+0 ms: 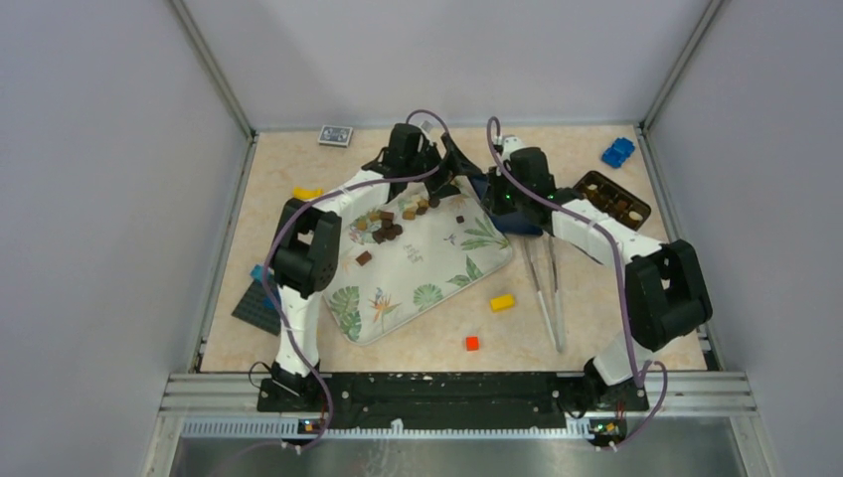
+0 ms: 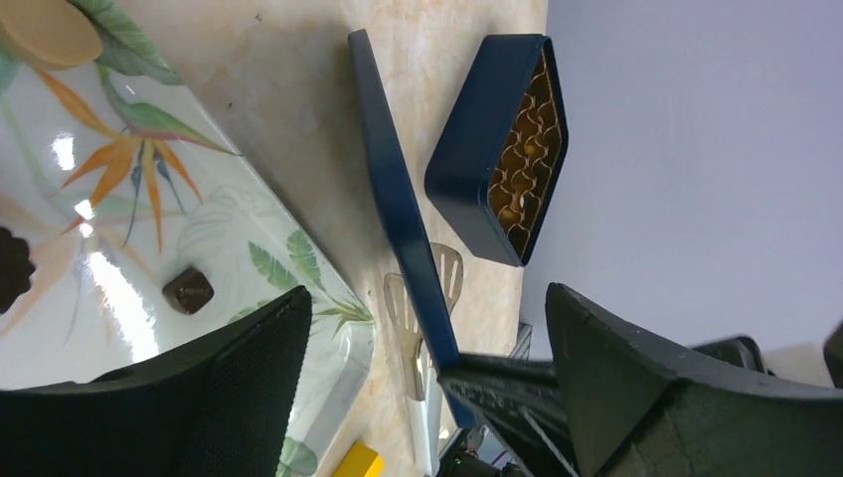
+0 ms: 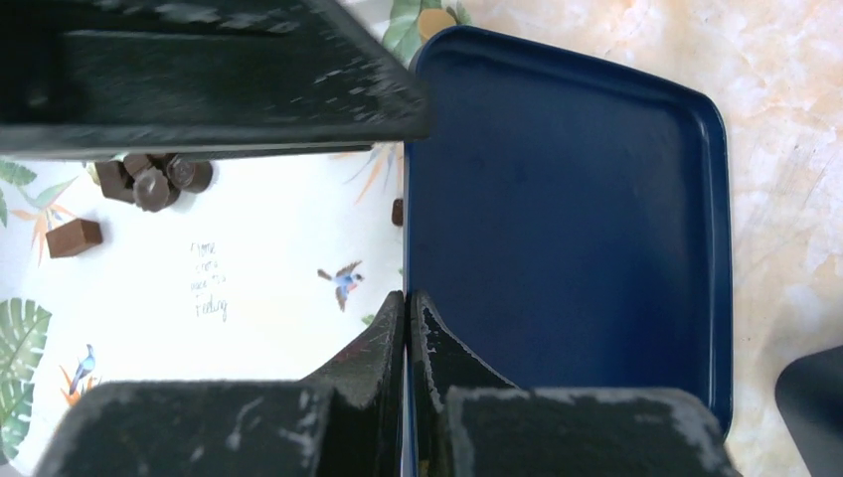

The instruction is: Pack the chocolate

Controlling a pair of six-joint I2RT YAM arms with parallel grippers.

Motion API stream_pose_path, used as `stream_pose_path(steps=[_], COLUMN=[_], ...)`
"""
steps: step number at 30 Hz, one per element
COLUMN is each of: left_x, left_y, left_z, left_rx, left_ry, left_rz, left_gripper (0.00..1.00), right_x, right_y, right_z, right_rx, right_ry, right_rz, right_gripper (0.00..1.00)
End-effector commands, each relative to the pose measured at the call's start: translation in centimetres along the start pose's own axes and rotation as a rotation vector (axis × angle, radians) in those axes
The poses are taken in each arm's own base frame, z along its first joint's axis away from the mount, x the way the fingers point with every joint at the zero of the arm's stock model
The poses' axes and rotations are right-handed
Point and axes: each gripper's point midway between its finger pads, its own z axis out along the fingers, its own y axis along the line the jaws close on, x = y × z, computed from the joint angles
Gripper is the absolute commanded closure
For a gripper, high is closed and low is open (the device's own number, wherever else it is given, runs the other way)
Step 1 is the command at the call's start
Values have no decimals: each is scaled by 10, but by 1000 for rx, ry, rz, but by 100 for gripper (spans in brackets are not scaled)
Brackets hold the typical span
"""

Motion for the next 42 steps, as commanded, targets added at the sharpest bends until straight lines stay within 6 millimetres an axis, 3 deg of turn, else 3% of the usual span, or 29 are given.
stream_pose_path(steps=[1,8,11,18,21,22,24,27,30,32,35,37,39,42], left_x=[-8,9,15,19,17,16,16,13,13,16,23,26,30,39], left_y=[-18,-15,-18,-29,-43,-49,-61,-77,-97,-107,-122,-132,-143,-153], left_z=[19,38,44,40,32,28,19,-1,-30,-51,-86,-110,-131,-146], left_rx=[50,-47,-55,-56,-20,-8,14,33,68,99,180,265,350,413], left_ry=[-24,-26,-26,-34,-40,-43,-46,-54,-41,-17,26,44,55,79], left_rz=[22,56,62,77,103,120,163,260,366,430,483,477,472,482], left_gripper=[12,28,40,100,100,100,100,100,100,100,100,100,100,100], right_x=[-26,-21,-21,-30,-41,-49,-63,-84,-90,-86,-72,-67,-65,-64], right_y=[14,18,18,24,28,30,35,30,-7,-33,-56,-56,-43,-18], right_z=[-17,-24,-29,-51,-69,-78,-99,-135,-165,-176,-186,-190,-190,-190], right_rx=[-59,-76,-77,-92,-90,-92,-95,-43,88,93,37,-27,-116,-276], right_ry=[-109,-87,-90,-120,-134,-149,-186,-264,-293,-294,-300,-305,-299,-297], right_rz=[-20,-29,-31,-44,-41,-38,-33,-32,17,90,205,266,288,281], right_gripper=[100,100,100,100,56,47,38,31,28,27,25,25,25,24])
